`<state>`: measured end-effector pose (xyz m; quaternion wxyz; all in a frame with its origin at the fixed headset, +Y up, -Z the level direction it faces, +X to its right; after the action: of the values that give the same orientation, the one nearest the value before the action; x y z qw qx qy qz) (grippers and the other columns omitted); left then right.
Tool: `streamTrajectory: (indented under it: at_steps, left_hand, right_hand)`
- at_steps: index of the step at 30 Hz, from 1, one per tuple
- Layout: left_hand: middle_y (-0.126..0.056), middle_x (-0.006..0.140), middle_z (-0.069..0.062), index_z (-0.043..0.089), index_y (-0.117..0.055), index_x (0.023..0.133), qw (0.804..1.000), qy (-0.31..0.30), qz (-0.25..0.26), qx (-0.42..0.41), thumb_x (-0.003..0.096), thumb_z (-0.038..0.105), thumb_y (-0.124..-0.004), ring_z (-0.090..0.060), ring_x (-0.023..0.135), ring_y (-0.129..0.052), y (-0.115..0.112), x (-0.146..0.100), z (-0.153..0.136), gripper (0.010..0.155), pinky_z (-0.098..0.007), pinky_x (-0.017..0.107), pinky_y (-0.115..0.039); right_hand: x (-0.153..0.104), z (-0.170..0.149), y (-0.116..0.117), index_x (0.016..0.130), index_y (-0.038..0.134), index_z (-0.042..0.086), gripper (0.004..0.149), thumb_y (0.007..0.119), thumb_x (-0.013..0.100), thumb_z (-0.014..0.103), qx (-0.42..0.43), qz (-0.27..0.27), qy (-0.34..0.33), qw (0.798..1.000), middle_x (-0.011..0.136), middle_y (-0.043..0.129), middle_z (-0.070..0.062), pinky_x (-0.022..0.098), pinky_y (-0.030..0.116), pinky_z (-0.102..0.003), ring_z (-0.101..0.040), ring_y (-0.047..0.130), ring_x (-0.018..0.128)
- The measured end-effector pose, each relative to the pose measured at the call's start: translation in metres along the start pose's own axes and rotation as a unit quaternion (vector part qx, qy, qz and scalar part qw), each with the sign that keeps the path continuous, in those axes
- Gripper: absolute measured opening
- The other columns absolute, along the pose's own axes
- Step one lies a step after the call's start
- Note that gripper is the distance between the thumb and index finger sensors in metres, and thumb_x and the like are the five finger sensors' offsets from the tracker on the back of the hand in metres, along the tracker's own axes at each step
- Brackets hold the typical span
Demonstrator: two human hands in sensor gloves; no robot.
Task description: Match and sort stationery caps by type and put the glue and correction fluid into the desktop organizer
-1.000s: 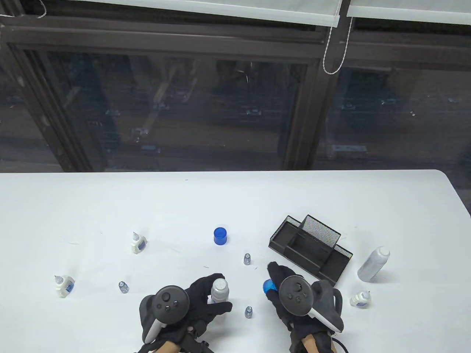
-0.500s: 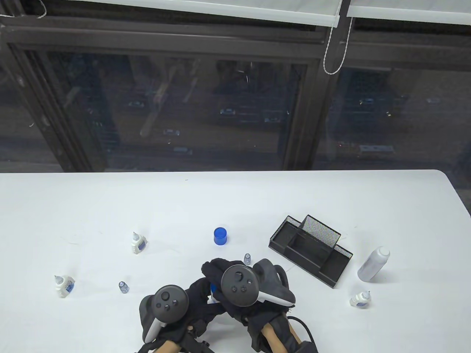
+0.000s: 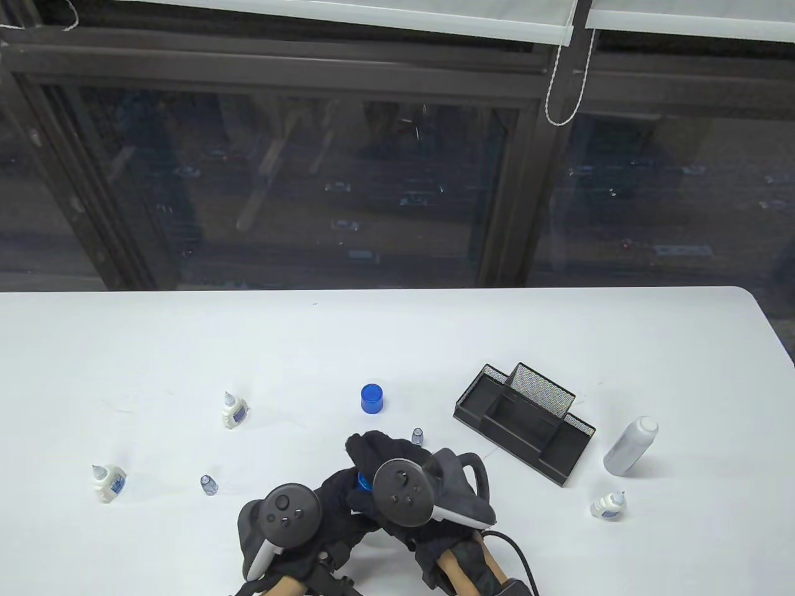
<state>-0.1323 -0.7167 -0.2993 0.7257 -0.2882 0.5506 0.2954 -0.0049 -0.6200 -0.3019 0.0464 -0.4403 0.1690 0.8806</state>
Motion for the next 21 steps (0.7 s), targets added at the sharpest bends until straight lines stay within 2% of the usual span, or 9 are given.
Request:
streamTrajectory:
  at_steps: [2, 6, 8, 10, 12, 15, 18, 20, 21]
  left_hand:
    - [-0.082, 0.104, -0.002, 0.026, -0.066, 0.104, 1.0, -0.004, 0.002, -0.002, 0.0418, 0.05, -0.093, -0.027, 0.093, -0.092, 0.001, -0.001, 0.002, 0.072, -0.051, 0.065, -0.079]
    - [-0.082, 0.104, -0.002, 0.026, -0.066, 0.104, 1.0, -0.007, 0.0, 0.008, 0.0419, 0.051, -0.093, -0.027, 0.092, -0.092, -0.001, -0.002, 0.004, 0.072, -0.05, 0.065, -0.079]
    - [-0.082, 0.104, -0.002, 0.026, -0.066, 0.104, 1.0, -0.007, 0.001, 0.003, 0.0421, 0.051, -0.093, -0.027, 0.092, -0.092, 0.0, -0.002, 0.004, 0.072, -0.05, 0.065, -0.079]
    - [-0.082, 0.104, -0.002, 0.026, -0.066, 0.104, 1.0, -0.009, 0.003, 0.001, 0.0421, 0.051, -0.093, -0.027, 0.092, -0.092, 0.0, -0.001, 0.005, 0.072, -0.05, 0.065, -0.079]
    - [-0.082, 0.104, -0.003, 0.026, -0.066, 0.104, 1.0, -0.01, 0.0, 0.005, 0.0421, 0.051, -0.093, -0.027, 0.092, -0.092, -0.001, -0.002, 0.006, 0.072, -0.05, 0.065, -0.079]
    - [-0.083, 0.104, -0.003, 0.025, -0.066, 0.104, 1.0, -0.01, -0.001, 0.013, 0.042, 0.051, -0.093, -0.027, 0.092, -0.093, -0.002, -0.003, 0.005, 0.072, -0.05, 0.065, -0.079]
    - [-0.082, 0.104, -0.003, 0.026, -0.066, 0.104, 1.0, -0.01, 0.003, 0.007, 0.0421, 0.051, -0.093, -0.027, 0.092, -0.092, 0.0, -0.003, 0.006, 0.072, -0.05, 0.065, -0.079]
    - [-0.082, 0.104, -0.003, 0.026, -0.066, 0.104, 1.0, -0.01, 0.003, 0.009, 0.0422, 0.051, -0.093, -0.027, 0.092, -0.092, 0.0, -0.003, 0.005, 0.072, -0.05, 0.065, -0.078]
    - [-0.082, 0.104, -0.003, 0.025, -0.066, 0.104, 1.0, -0.009, 0.003, 0.009, 0.0423, 0.051, -0.093, -0.027, 0.092, -0.092, -0.001, -0.003, 0.005, 0.072, -0.05, 0.065, -0.079]
  right_hand:
    - [-0.001, 0.001, 0.0, 0.112, 0.054, 0.02, 0.062, 0.078, 0.054, 0.024, -0.001, 0.005, -0.009, 1.0, 0.114, 0.057, -0.016, 0.072, 0.061, -0.055, -0.039, 0.072, 0.097]
    - [-0.008, -0.002, -0.013, 0.106, 0.066, 0.018, 0.073, 0.07, 0.044, 0.056, -0.119, -0.121, 0.061, 0.984, 0.087, 0.089, -0.009, 0.056, 0.077, -0.047, -0.026, 0.095, 0.065]
    - [-0.006, 0.0, -0.01, 0.112, 0.056, 0.019, 0.077, 0.073, 0.045, 0.054, -0.069, -0.073, 0.023, 0.995, 0.104, 0.075, -0.013, 0.065, 0.07, -0.053, -0.034, 0.086, 0.084]
    - [-0.002, 0.002, -0.001, 0.113, 0.052, 0.021, 0.067, 0.08, 0.053, 0.032, 0.0, 0.014, -0.013, 1.0, 0.117, 0.051, -0.017, 0.074, 0.056, -0.058, -0.04, 0.065, 0.102]
    - [-0.003, 0.002, -0.002, 0.11, 0.06, 0.023, 0.062, 0.081, 0.052, 0.03, -0.04, -0.027, 0.006, 0.999, 0.109, 0.066, -0.014, 0.069, 0.066, -0.052, -0.036, 0.079, 0.091]
    - [-0.006, -0.001, -0.009, 0.104, 0.071, 0.019, 0.071, 0.068, 0.044, 0.057, -0.132, -0.109, 0.063, 0.983, 0.086, 0.09, -0.008, 0.055, 0.078, -0.046, -0.027, 0.095, 0.065]
    - [-0.001, 0.0, 0.005, 0.113, 0.054, 0.026, 0.067, 0.078, 0.051, 0.04, -0.034, 0.02, 0.01, 0.999, 0.117, 0.052, -0.018, 0.074, 0.056, -0.059, -0.042, 0.065, 0.101]
    - [-0.002, 0.0, 0.004, 0.112, 0.055, 0.026, 0.064, 0.08, 0.052, 0.031, -0.04, -0.009, 0.012, 0.999, 0.111, 0.064, -0.015, 0.072, 0.061, -0.054, -0.038, 0.074, 0.094]
    - [-0.003, -0.002, 0.0, 0.11, 0.061, 0.022, 0.066, 0.078, 0.05, 0.042, -0.076, -0.055, 0.046, 0.995, 0.102, 0.076, -0.015, 0.068, 0.066, -0.052, -0.035, 0.083, 0.083]
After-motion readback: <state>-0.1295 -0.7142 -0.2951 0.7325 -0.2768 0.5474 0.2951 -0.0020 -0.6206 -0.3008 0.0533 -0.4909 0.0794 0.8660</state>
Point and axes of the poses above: the tracker on the back of each hand, its own z axis roughly to the thumb side, its own x axis roughly from the wrist to the fingertips, y = z × x, the point moved 4 cm from there along x, roughly from the wrist to the fingertips
